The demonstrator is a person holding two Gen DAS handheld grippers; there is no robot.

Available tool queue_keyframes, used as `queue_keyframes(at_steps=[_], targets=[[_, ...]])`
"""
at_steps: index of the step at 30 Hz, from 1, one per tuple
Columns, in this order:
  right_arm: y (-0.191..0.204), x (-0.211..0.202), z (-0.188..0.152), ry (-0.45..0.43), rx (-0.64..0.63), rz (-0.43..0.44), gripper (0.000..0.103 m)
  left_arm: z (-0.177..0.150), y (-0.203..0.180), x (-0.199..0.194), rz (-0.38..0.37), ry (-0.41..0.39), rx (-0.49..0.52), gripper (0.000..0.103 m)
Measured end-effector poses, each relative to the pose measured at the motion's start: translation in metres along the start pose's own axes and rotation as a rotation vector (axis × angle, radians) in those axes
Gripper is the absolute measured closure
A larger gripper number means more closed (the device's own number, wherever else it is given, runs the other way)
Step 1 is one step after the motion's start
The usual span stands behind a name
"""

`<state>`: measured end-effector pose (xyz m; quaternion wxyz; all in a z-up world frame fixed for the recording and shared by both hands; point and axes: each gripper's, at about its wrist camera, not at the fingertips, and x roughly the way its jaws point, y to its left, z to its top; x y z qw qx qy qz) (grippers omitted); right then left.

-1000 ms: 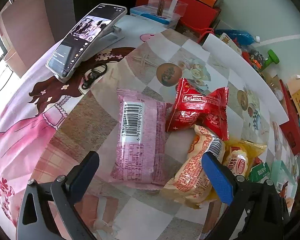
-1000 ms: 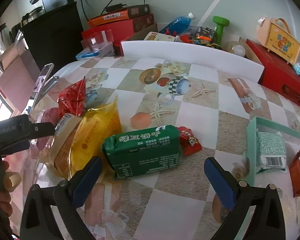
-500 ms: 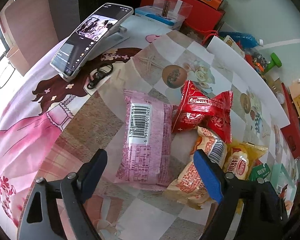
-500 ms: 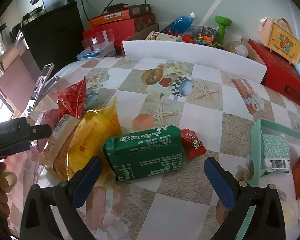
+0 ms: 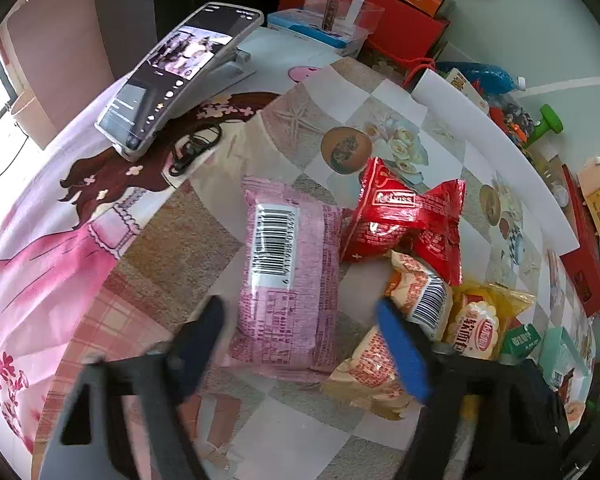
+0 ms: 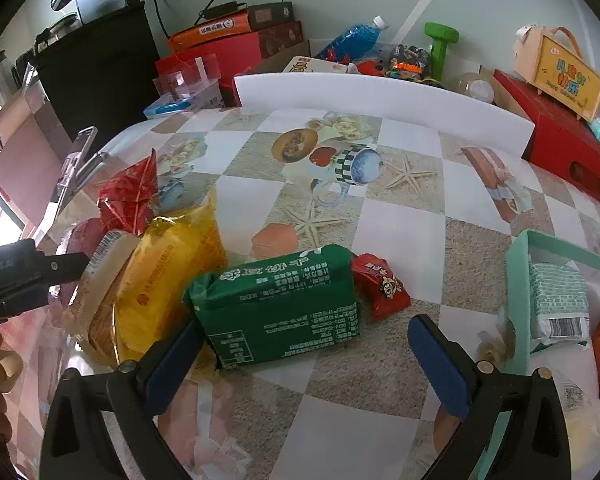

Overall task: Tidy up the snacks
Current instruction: 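Lower the left tool onto the pink pack while the right tool reaches the green biscuit pack, then grasp pink pack with left tool while right tool grasps green biscuit pack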

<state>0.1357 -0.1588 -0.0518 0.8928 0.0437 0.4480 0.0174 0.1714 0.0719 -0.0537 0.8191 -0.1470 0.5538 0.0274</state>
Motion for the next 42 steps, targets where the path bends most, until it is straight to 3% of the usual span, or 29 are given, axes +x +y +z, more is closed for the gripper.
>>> queue_keyframes(at_steps=[1, 4, 7, 9, 18, 31, 40, 42], targets=[[0.001, 0.000, 0.000, -0.002, -0.003, 0.004, 0.008, 0.000, 0.000, 0.001, -0.003, 0.006, 0.000, 0.037], [0.002, 0.000, -0.001, 0.004, -0.007, 0.006, 0.033, -0.001, -0.001, 0.002, 0.022, 0.002, 0.013, 0.058], [0.002, 0.000, -0.001, 0.007, -0.012, 0.002, 0.053, 0.000, 0.000, -0.001, -0.002, -0.005, 0.006, 0.062], [0.003, -0.001, -0.001, 0.007, -0.020, -0.001, 0.059, 0.000, -0.002, -0.001, -0.003, -0.006, 0.010, 0.062], [0.001, -0.001, -0.001, 0.017, -0.033, -0.001, 0.061, 0.000, -0.001, -0.004, -0.011, 0.003, 0.009, 0.062], [-0.022, -0.006, -0.002, 0.064, 0.009, -0.094, 0.060, -0.002, 0.002, -0.003, -0.026, 0.019, -0.007, 0.062], [-0.031, -0.032, 0.009, 0.000, 0.063, -0.092, 0.058, -0.003, 0.002, -0.003, -0.031, 0.022, -0.012, 0.062], [-0.034, -0.035, 0.012, -0.015, 0.097, -0.077, 0.051, -0.003, 0.001, -0.004, -0.029, 0.022, -0.012, 0.062]])
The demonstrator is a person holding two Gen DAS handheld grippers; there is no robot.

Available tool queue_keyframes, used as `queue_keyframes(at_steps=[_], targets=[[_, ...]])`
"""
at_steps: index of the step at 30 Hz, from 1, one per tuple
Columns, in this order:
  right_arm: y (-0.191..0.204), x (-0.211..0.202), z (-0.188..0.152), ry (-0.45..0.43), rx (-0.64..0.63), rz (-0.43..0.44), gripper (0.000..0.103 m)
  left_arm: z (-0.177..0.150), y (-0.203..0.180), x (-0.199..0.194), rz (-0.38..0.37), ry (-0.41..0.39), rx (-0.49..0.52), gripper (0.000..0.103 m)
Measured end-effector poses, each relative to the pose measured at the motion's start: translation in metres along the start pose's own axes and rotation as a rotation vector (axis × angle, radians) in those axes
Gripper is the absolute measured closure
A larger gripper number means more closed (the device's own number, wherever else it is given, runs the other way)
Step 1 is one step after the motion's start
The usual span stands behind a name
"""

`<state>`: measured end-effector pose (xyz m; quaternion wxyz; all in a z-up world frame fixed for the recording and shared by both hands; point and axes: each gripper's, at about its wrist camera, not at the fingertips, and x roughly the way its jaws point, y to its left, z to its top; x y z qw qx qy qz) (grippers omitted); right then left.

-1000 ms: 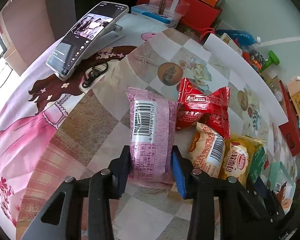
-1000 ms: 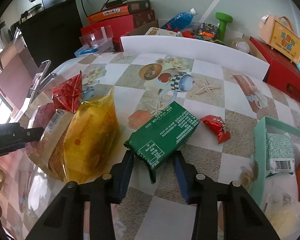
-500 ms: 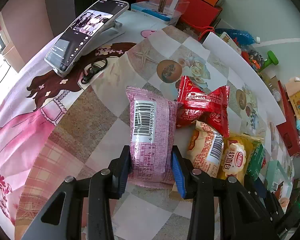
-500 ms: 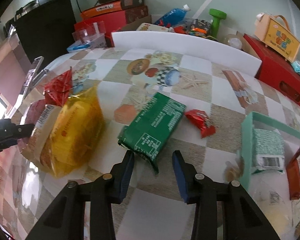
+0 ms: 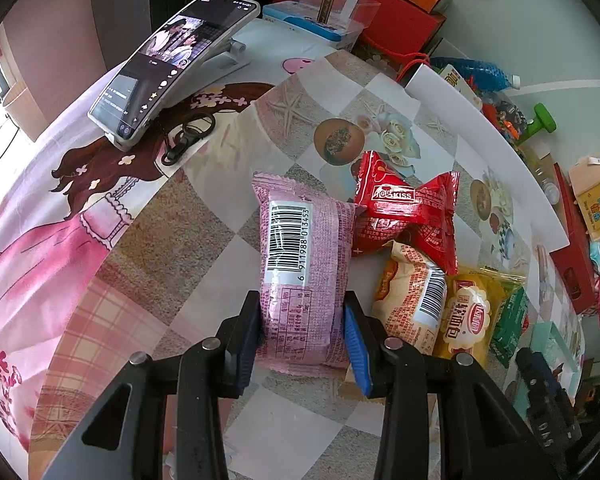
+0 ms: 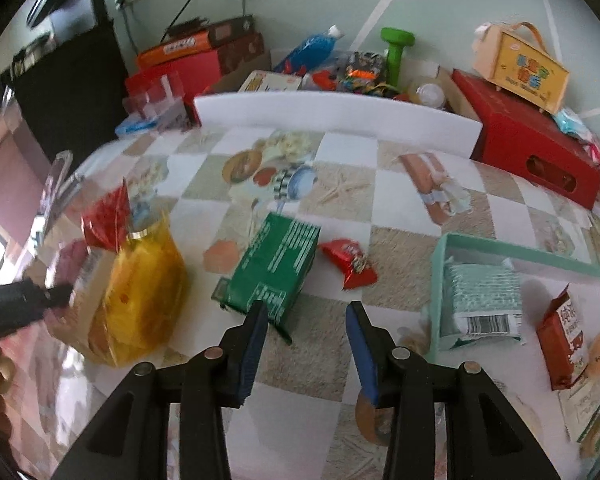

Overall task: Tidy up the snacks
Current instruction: 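Grasp pink pack with left tool while right tool grasps green biscuit pack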

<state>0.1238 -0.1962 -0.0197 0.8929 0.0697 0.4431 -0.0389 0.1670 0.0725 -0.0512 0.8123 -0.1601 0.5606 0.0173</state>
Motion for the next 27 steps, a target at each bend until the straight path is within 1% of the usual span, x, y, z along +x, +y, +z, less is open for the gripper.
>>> queue_keyframes(at_steps=[1, 2, 7, 10, 12, 17, 24, 27], targets=[[-0.001, 0.000, 0.001, -0.005, 0.016, 0.007, 0.042, 0.000, -0.001, 0.000, 0.001, 0.001, 0.002, 0.062], [-0.002, 0.000, 0.003, -0.009, 0.037, 0.014, 0.039, 0.000, -0.001, 0.000, 0.003, 0.000, 0.001, 0.062], [0.001, 0.006, 0.014, 0.003, 0.084, 0.019, 0.039, 0.000, -0.003, 0.000, -0.001, 0.005, 0.004, 0.062], [0.007, 0.017, 0.024, 0.022, 0.087, -0.020, 0.034, 0.000, -0.003, 0.000, -0.008, 0.007, 0.000, 0.062], [0.010, 0.027, 0.028, 0.044, 0.095, -0.044, 0.034, -0.001, -0.002, 0.001, -0.013, 0.008, -0.005, 0.062], [0.018, 0.047, 0.033, 0.088, 0.103, -0.057, 0.034, -0.001, -0.001, 0.001, -0.014, 0.009, -0.004, 0.062], [0.042, 0.058, 0.029, 0.117, 0.010, -0.095, 0.034, 0.000, -0.002, 0.001, -0.015, 0.012, -0.002, 0.062], [0.043, 0.056, 0.023, 0.127, -0.008, -0.103, 0.036, 0.000, -0.002, 0.001, -0.015, 0.012, -0.001, 0.062]])
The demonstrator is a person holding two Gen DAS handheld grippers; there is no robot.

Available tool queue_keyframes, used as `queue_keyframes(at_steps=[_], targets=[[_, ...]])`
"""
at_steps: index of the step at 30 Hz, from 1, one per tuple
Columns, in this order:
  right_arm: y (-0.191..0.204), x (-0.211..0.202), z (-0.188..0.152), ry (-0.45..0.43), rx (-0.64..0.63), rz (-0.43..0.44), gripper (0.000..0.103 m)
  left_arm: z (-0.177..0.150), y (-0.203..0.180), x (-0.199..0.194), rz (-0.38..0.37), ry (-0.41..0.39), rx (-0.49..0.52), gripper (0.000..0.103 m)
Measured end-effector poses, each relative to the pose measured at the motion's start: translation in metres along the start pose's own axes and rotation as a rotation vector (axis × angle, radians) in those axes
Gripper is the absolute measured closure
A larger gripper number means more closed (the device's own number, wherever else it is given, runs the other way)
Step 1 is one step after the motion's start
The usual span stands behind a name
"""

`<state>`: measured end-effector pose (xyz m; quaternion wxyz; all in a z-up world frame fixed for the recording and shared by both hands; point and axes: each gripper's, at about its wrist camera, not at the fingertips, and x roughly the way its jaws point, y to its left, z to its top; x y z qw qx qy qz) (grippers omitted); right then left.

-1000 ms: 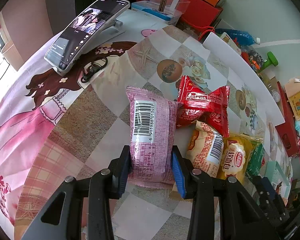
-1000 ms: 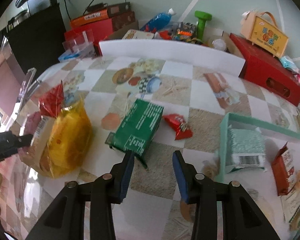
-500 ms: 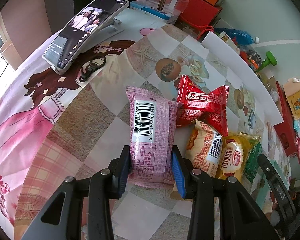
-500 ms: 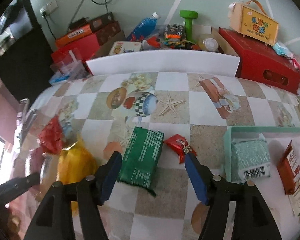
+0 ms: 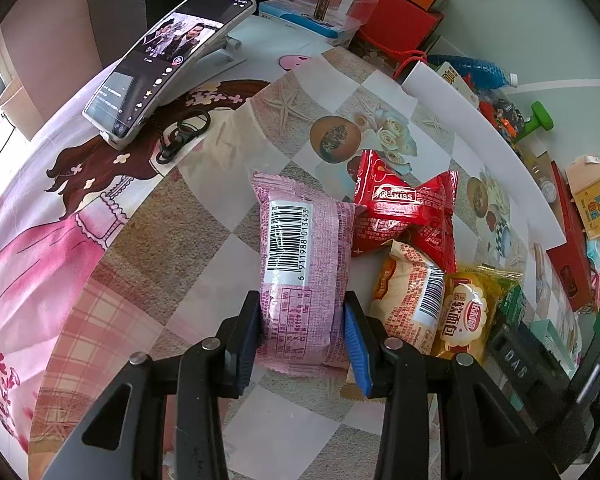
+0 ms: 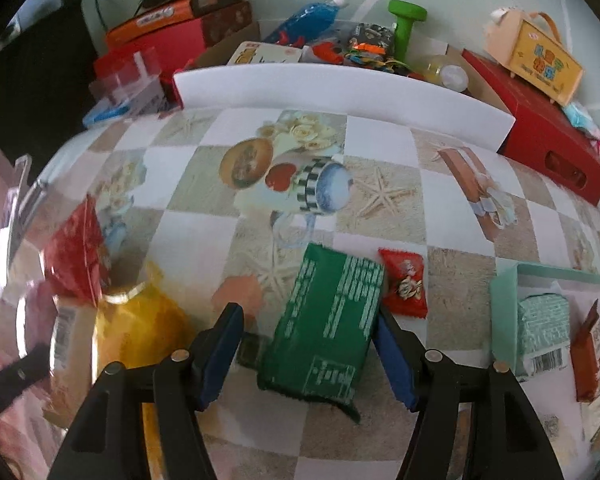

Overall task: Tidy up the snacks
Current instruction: 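Grasp pink pack with left tool while right tool grasps green biscuit pack, then carry pink pack with left tool while right tool carries green biscuit pack to tray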

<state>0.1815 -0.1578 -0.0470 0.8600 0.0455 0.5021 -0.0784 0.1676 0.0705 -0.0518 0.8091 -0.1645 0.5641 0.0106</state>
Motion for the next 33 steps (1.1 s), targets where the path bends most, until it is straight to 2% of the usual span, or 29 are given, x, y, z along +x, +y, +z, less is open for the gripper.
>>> queue_keyframes(at_steps=[2, 6, 24, 33], targets=[[-0.002, -0.001, -0.005, 0.009, -0.006, 0.005, 0.047, 0.000, 0.000, 0.000, 0.000, 0.000, 0.000, 0.062], [-0.003, -0.011, -0.021, -0.003, -0.045, -0.008, 0.055, 0.000, -0.001, 0.000, 0.001, 0.001, 0.003, 0.062], [-0.011, -0.037, -0.078, 0.003, -0.043, 0.002, 0.056, 0.000, -0.004, 0.003, 0.006, 0.005, 0.021, 0.062], [-0.011, -0.039, -0.080, -0.001, -0.049, 0.001, 0.056, 0.000, -0.004, 0.002, 0.010, 0.001, 0.034, 0.062]])
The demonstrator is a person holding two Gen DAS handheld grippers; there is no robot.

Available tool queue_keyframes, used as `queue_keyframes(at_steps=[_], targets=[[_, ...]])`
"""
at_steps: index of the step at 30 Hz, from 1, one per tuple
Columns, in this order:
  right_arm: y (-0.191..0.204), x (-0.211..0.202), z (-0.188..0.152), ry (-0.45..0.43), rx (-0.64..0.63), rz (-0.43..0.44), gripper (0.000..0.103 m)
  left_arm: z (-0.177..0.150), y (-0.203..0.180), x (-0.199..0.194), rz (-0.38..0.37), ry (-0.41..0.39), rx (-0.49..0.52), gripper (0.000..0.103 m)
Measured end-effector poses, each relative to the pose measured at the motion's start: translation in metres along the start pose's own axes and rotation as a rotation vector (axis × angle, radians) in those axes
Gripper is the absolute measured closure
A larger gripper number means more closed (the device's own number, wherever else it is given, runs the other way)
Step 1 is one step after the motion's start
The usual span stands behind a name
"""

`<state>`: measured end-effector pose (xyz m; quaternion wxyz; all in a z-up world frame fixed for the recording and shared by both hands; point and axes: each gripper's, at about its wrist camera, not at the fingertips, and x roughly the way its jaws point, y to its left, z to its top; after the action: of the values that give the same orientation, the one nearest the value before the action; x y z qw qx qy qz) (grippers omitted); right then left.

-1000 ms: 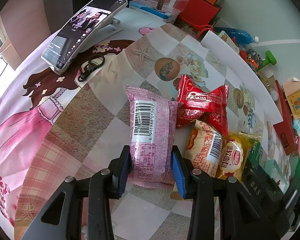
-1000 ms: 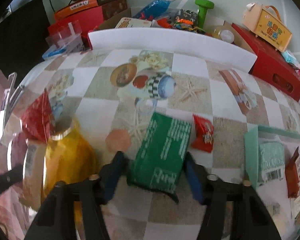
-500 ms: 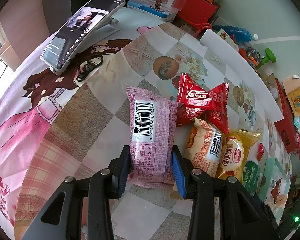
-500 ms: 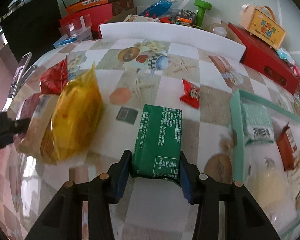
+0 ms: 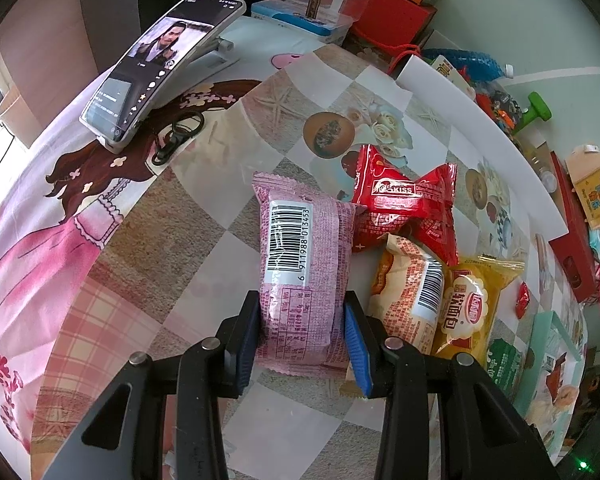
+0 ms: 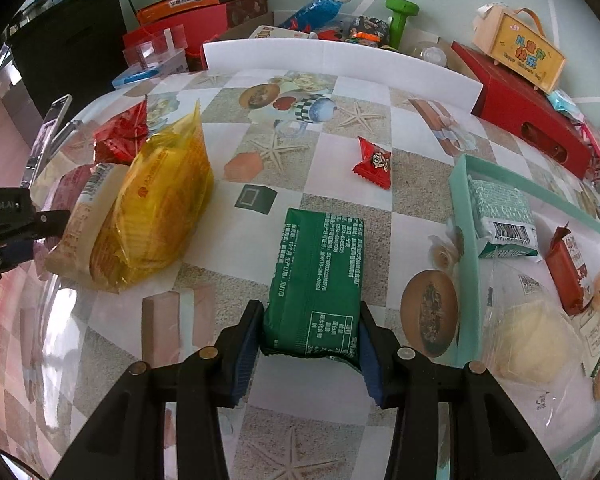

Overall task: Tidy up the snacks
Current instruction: 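Carry pink pack with left tool while right tool carries green biscuit pack to tray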

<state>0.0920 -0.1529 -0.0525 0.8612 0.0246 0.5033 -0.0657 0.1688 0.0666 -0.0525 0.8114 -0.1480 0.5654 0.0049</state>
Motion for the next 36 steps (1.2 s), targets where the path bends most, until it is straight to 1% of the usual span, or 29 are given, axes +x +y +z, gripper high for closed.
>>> queue_keyframes(at_steps=[8, 10, 13, 18, 23, 29, 36], targets=[[-0.001, -0.001, -0.003, -0.007, -0.010, 0.014, 0.055, 0.000, -0.003, -0.008, 0.021, -0.021, 0.013, 0.062], [0.002, -0.005, -0.004, -0.023, -0.023, 0.030, 0.056, 0.000, -0.004, -0.013, 0.023, -0.031, 0.018, 0.062], [0.006, -0.021, -0.002, -0.080, -0.050, 0.044, 0.056, 0.000, -0.005, -0.023, 0.016, -0.053, 0.023, 0.062], [0.004, -0.047, 0.003, -0.148, -0.045, 0.050, 0.056, 0.000, -0.009, -0.046, 0.004, -0.107, 0.039, 0.062], [-0.003, -0.060, 0.008, -0.169, -0.023, 0.045, 0.056, -0.002, -0.019, -0.064, -0.020, -0.149, 0.065, 0.062], [-0.022, -0.070, 0.010, -0.175, 0.034, 0.042, 0.056, -0.005, -0.036, -0.075, -0.023, -0.179, 0.101, 0.062], [-0.067, -0.083, 0.013, -0.182, 0.141, -0.002, 0.056, -0.015, -0.067, -0.084, -0.066, -0.182, 0.175, 0.062]])
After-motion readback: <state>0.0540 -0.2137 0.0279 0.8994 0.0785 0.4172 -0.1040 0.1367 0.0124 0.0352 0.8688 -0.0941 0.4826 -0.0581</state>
